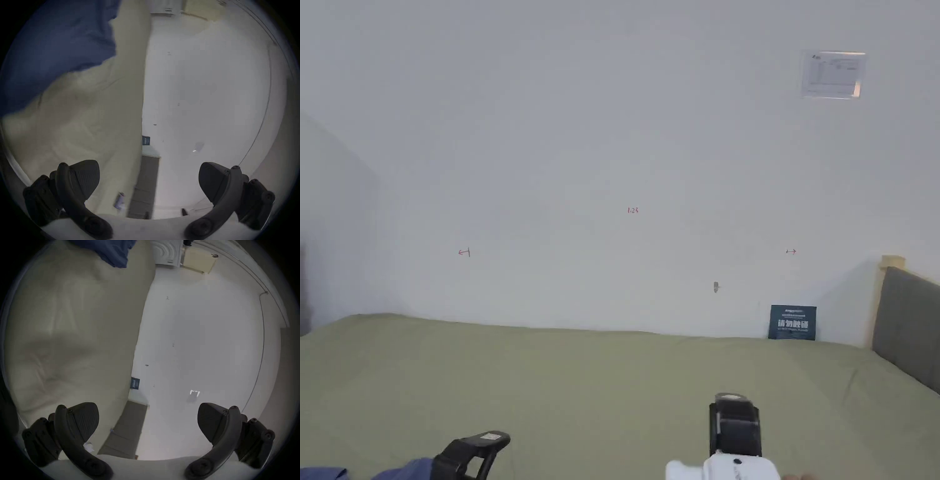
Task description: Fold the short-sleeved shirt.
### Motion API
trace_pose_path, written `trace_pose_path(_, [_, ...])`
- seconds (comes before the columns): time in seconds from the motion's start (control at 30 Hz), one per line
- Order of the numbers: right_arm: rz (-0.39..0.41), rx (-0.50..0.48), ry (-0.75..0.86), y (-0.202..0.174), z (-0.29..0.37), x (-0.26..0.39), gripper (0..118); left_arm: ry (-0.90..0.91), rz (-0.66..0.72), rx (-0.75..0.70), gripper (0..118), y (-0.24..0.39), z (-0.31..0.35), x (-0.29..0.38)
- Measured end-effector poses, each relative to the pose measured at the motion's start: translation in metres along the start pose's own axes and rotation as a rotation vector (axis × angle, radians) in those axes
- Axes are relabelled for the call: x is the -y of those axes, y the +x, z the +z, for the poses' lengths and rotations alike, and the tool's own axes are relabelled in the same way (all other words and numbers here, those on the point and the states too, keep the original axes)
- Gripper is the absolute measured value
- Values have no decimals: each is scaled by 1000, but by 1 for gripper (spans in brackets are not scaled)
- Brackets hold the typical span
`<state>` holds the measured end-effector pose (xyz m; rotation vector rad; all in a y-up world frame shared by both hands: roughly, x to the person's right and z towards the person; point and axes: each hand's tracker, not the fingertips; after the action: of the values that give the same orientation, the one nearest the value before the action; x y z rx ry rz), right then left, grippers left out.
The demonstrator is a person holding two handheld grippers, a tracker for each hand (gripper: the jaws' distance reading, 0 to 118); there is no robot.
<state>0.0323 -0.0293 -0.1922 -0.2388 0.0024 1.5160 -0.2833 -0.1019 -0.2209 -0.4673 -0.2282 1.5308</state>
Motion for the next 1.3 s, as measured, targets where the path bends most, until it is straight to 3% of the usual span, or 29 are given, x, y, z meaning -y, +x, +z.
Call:
trace_pose_path(0.07, [-418, -38, 58, 32, 7, 11, 118, 15, -186, -11, 118, 29, 2, 3])
trace_pose_path(0.13, [-940, -46, 160, 60, 12, 36, 118, 79, -575, -84, 118, 74, 5, 22])
trace_pose_path(0.2, [-1357, -39, 255, 71, 15, 59, 118, 201, -1018, -190, 118, 110, 6, 50])
trace_pose_path(0.27, [-1570, -99, 279, 74, 13, 77, 118, 333, -1345, -267, 118, 131, 5, 74])
trace_pose_path(0.3, [-1668, -135, 345, 71, 12, 83, 118, 381, -1413, -280, 118, 136, 4, 84])
trace_pose_path(0.37, [-1695, -115, 284, 72, 9, 87, 118, 417, -1485, -292, 118, 144, 6, 93])
trace_pose_path(0.4, [-1683, -60, 284, 71, 9, 88, 118, 424, -1512, -308, 118, 147, 5, 97])
trace_pose_path(0.63, [-1490, 53, 233, 74, 15, 74, 118, 394, -1495, -329, 118, 144, 2, 90])
trace_pose_path(1.3, [-1478, 35, 186, 75, 14, 78, 118, 368, -1481, -333, 118, 143, 4, 90])
